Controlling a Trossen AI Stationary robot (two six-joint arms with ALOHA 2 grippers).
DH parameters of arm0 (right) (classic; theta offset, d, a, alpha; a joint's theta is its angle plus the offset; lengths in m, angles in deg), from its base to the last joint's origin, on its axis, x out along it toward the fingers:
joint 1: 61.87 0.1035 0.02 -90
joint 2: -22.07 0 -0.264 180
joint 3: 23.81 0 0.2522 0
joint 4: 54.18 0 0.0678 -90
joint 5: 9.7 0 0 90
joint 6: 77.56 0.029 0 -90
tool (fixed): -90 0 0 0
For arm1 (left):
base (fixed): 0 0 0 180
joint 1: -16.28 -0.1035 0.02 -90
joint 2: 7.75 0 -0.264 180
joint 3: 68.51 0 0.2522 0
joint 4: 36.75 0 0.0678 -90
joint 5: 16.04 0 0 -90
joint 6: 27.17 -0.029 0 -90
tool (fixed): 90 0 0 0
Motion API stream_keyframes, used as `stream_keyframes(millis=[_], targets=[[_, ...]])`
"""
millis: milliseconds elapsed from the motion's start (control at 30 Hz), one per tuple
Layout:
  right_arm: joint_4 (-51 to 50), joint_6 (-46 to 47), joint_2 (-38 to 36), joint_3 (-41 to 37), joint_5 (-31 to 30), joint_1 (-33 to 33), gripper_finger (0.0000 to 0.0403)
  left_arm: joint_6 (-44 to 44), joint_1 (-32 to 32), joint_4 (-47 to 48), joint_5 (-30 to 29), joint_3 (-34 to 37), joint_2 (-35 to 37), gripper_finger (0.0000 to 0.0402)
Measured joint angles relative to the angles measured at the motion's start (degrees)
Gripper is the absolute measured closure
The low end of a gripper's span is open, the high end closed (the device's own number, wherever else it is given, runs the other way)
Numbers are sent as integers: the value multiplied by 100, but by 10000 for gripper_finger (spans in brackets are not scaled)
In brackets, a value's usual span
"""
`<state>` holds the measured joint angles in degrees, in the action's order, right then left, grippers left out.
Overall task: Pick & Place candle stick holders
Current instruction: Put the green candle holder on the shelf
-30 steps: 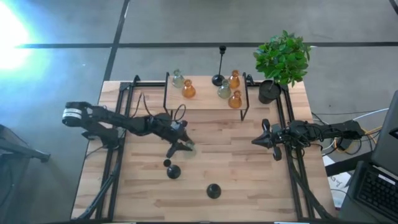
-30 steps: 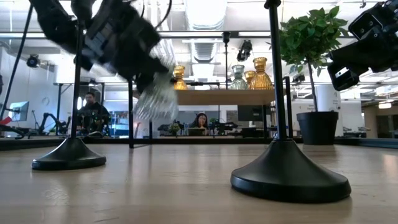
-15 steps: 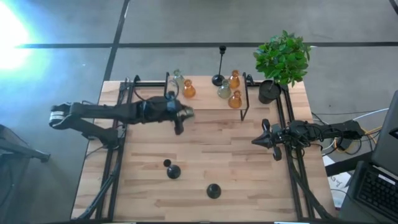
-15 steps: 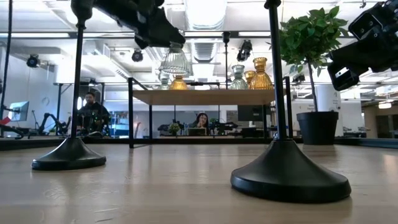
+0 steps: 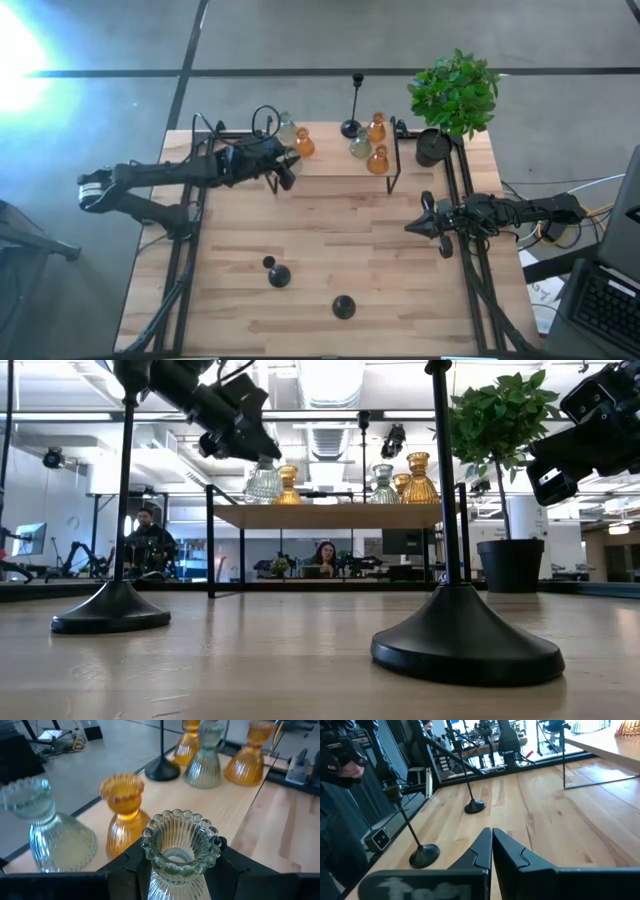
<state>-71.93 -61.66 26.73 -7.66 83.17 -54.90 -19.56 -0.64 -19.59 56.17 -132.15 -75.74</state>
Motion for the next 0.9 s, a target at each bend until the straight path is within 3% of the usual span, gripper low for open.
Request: stream_keyframes(millis=[267, 500, 900], targets=[[-1, 0, 0, 0, -1, 0, 394, 238, -22, -362, -1, 496, 158, 261], [-1, 0, 0, 0, -1, 1, 394, 479, -55, -540, -340, 896, 524, 261], [0, 0, 0, 0, -1, 0, 394, 395, -238, -698, -454, 985, 524, 261]])
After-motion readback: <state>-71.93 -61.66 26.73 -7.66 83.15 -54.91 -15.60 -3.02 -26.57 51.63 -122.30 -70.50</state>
